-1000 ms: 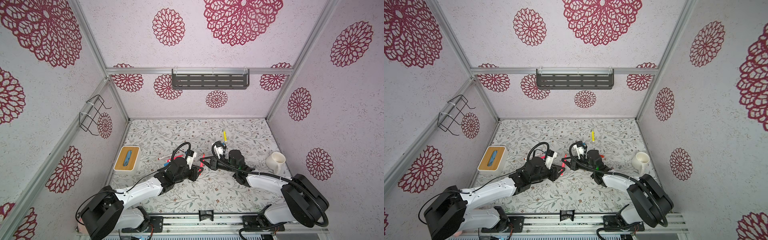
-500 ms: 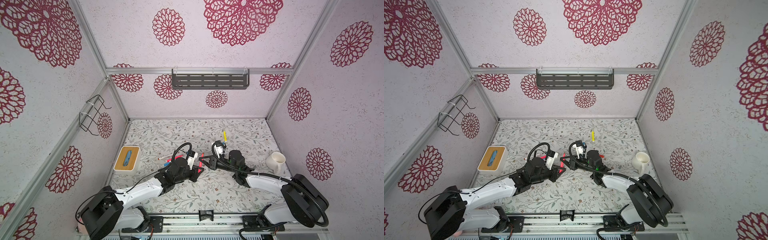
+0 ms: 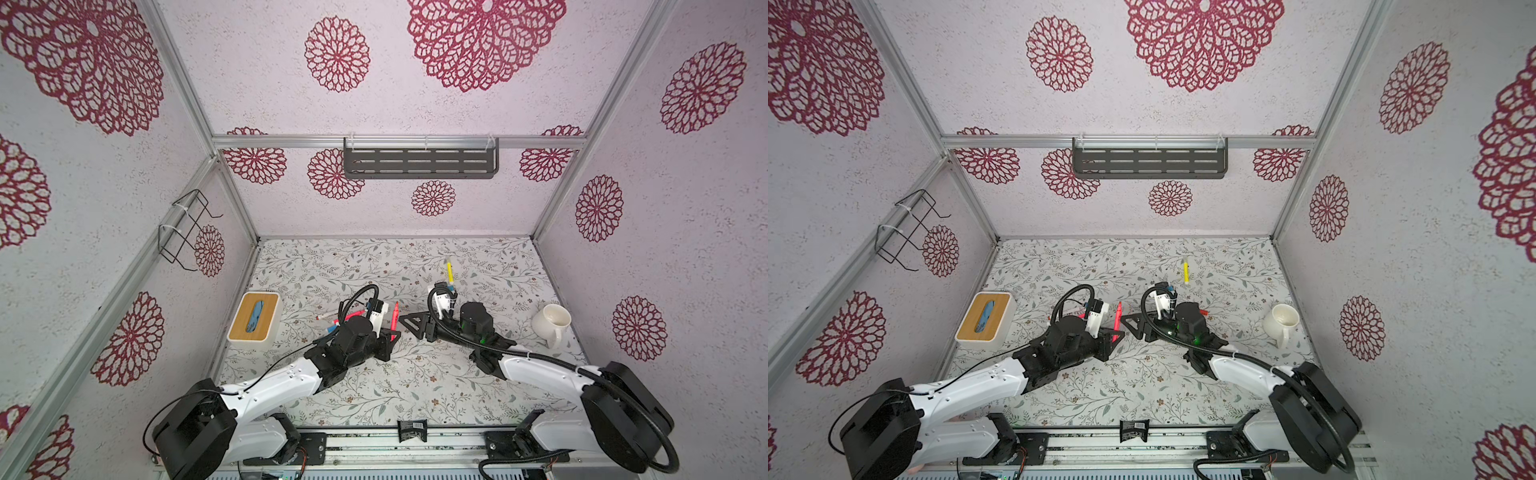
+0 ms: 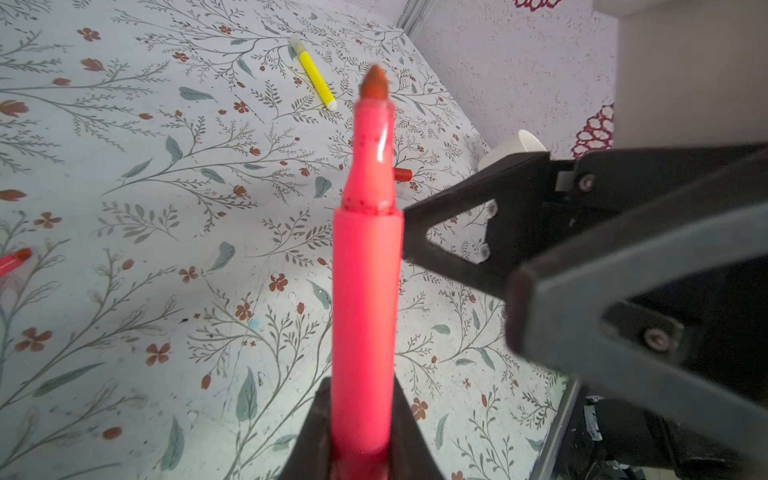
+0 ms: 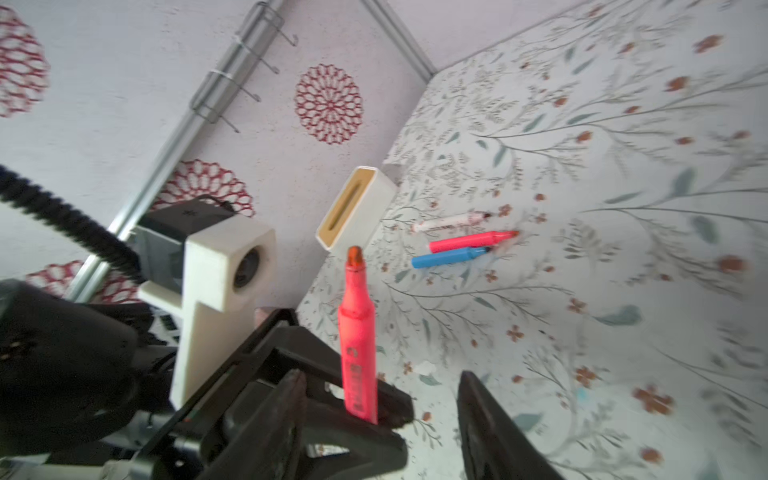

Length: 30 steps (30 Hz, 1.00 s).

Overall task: Insert the pens into the pen caps
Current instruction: 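Move the right gripper over the translucent caps beside the red cap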

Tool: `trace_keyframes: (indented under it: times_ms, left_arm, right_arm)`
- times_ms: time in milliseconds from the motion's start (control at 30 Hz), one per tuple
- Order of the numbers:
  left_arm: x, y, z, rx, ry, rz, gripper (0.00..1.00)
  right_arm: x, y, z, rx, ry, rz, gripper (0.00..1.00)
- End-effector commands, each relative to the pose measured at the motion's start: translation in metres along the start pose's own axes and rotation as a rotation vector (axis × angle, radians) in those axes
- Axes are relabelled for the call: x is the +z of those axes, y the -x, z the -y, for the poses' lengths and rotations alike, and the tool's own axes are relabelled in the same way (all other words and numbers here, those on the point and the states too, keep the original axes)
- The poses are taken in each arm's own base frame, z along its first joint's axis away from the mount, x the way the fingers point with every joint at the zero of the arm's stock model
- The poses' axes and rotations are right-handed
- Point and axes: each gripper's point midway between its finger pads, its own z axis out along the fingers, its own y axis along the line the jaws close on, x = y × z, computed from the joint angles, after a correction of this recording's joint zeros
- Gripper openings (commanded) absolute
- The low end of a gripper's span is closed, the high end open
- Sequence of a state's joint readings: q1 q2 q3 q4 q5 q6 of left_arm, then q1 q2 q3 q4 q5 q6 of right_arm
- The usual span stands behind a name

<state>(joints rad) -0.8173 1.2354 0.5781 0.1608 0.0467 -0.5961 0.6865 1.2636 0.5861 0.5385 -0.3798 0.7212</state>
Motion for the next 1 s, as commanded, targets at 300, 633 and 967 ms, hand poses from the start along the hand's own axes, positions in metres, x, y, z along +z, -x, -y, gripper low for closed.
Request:
trace_keyframes:
  times_ms: [300,633,967]
  left_arm:
    - [-0.007,0.007,0.012,0.026,-0.079,0.044,0.0]
    - [-0.015,0.009,0.03,0.052,-0.184,0.065,0.0]
    - [-0.022,0.007,0.034,0.066,-0.209,0.065,0.0]
  right_arm:
    - [-0.096,0.044,0.129,0.068,-0.725,0.023,0.66]
    - [-0.108,0.045,0.166,0.118,-0.849,-0.068,0.64]
    - [-0.101,0.04,0.205,0.096,-0.913,-0.224,0.62]
